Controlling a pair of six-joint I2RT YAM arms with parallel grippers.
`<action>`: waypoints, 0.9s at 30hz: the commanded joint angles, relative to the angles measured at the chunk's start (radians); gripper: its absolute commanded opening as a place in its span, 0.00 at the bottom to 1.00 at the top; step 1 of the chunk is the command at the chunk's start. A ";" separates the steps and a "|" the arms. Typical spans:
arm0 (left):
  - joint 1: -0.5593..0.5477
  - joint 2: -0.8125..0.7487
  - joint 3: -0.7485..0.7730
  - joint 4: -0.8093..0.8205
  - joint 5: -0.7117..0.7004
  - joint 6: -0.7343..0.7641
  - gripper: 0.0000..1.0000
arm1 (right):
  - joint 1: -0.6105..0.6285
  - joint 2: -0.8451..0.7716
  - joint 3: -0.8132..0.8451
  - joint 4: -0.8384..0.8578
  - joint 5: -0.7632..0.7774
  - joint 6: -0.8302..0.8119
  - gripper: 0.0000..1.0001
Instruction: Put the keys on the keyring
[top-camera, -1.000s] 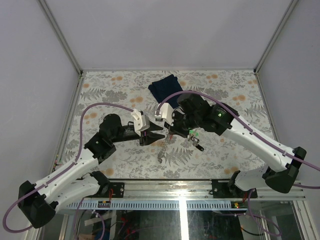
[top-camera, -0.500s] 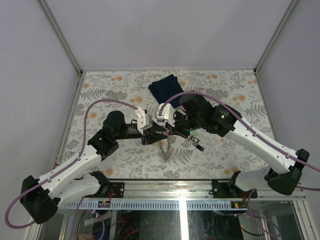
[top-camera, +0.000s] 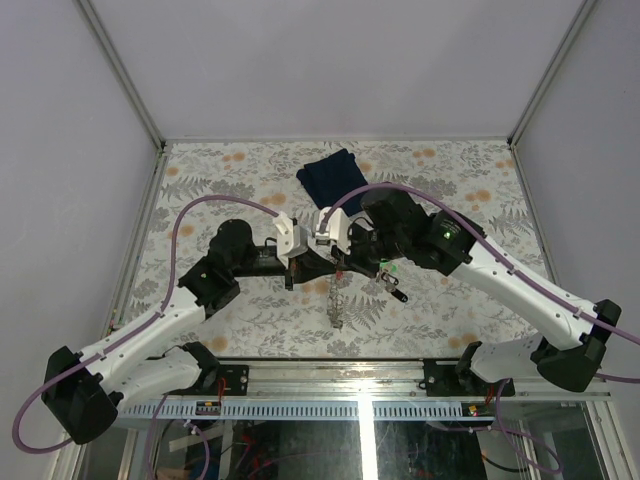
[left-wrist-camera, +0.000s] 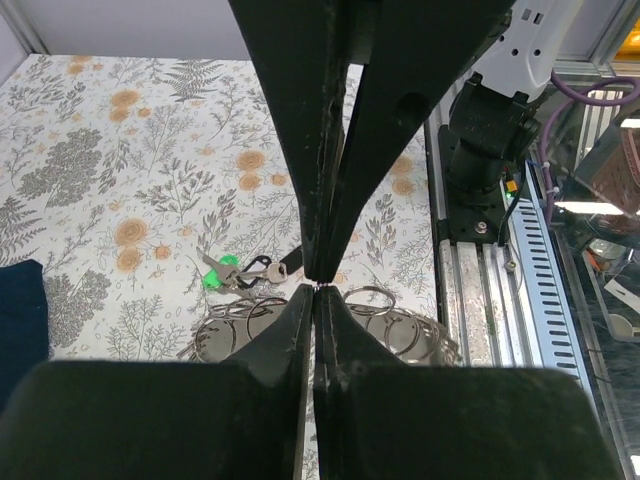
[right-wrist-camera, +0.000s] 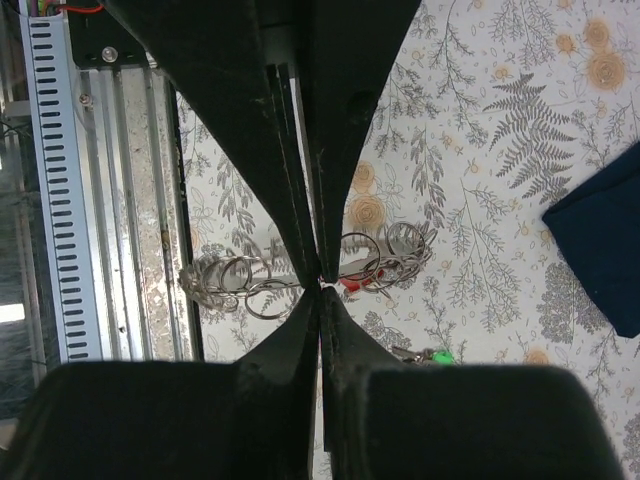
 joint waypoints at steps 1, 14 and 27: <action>-0.002 -0.012 0.032 0.050 0.029 0.007 0.00 | -0.004 -0.068 -0.008 0.101 -0.015 -0.005 0.02; 0.002 -0.146 -0.173 0.522 -0.070 -0.237 0.00 | -0.005 -0.355 -0.294 0.562 0.039 0.039 0.43; 0.002 -0.220 -0.280 0.947 -0.096 -0.347 0.00 | -0.004 -0.485 -0.514 0.968 -0.233 0.131 0.40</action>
